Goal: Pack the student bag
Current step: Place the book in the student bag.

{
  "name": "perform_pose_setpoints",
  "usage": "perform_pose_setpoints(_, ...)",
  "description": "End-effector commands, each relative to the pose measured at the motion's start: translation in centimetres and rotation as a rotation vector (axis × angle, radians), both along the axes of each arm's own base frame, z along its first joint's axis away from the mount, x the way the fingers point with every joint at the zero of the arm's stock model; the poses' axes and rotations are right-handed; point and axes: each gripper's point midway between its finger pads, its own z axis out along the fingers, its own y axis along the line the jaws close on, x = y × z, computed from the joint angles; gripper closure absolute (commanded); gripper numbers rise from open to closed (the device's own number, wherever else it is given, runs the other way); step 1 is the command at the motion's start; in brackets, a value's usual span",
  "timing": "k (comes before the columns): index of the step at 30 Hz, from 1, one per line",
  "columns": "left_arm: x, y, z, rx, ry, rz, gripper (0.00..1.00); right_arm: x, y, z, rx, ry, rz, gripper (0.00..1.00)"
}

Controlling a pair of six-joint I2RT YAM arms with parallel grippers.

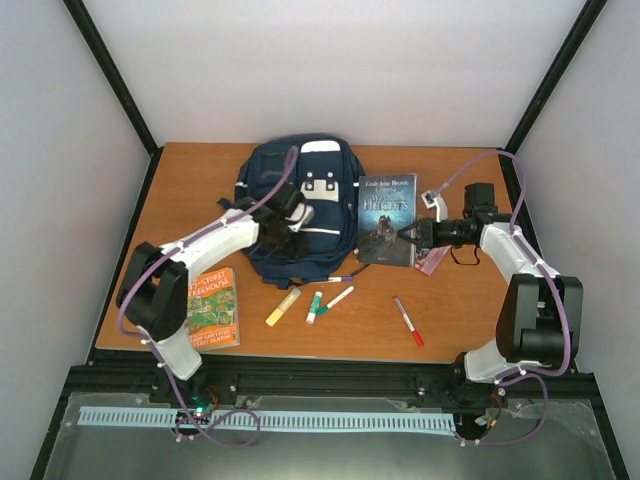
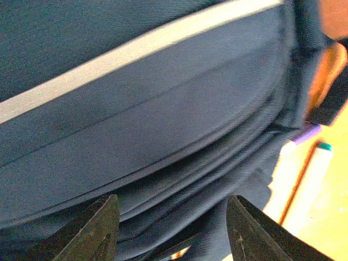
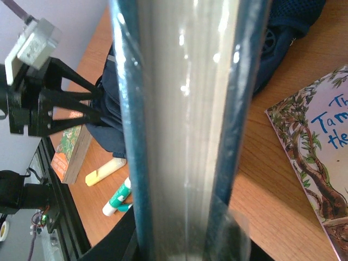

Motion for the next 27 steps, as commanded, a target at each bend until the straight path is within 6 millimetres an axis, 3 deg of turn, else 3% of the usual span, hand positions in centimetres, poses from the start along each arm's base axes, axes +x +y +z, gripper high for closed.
perform_pose_setpoints(1,0.5,-2.5,0.3,0.079,-0.075,-0.176,0.46,0.9,-0.1,4.7,0.051,-0.192,0.031,0.97)
perform_pose_setpoints(8,-1.1,-5.9,-0.6,0.109,-0.098,-0.355,0.48,1.5,-2.1,4.7,0.063,-0.174,-0.029,0.97)
perform_pose_setpoints(16,0.6,-6.7,-2.0,0.201,-0.134,-0.373,0.5,1.8,-3.6,4.8,0.09,-0.16,-0.069,0.97)
perform_pose_setpoints(20,1.3,-7.4,-2.8,0.208,-0.114,-0.373,0.63,2.5,-4.9,3.9,0.033,-0.141,-0.145,0.97)
perform_pose_setpoints(22,1.8,-7.9,-2.7,0.204,-0.122,-0.369,0.76,2.8,-5.7,3.5,0.011,-0.13,-0.181,0.97)
perform_pose_setpoints(24,2.6,-8.4,-2.1,0.195,-0.142,-0.36,0.9,2.9,-6.3,3.3,0.021,-0.116,-0.2,0.97)
perform_pose_setpoints(27,3.7,-9.3,-0.4,0.164,-0.19,-0.344,0.99,3.0,-7.2,3.4,0.029,-0.112,-0.224,0.97)
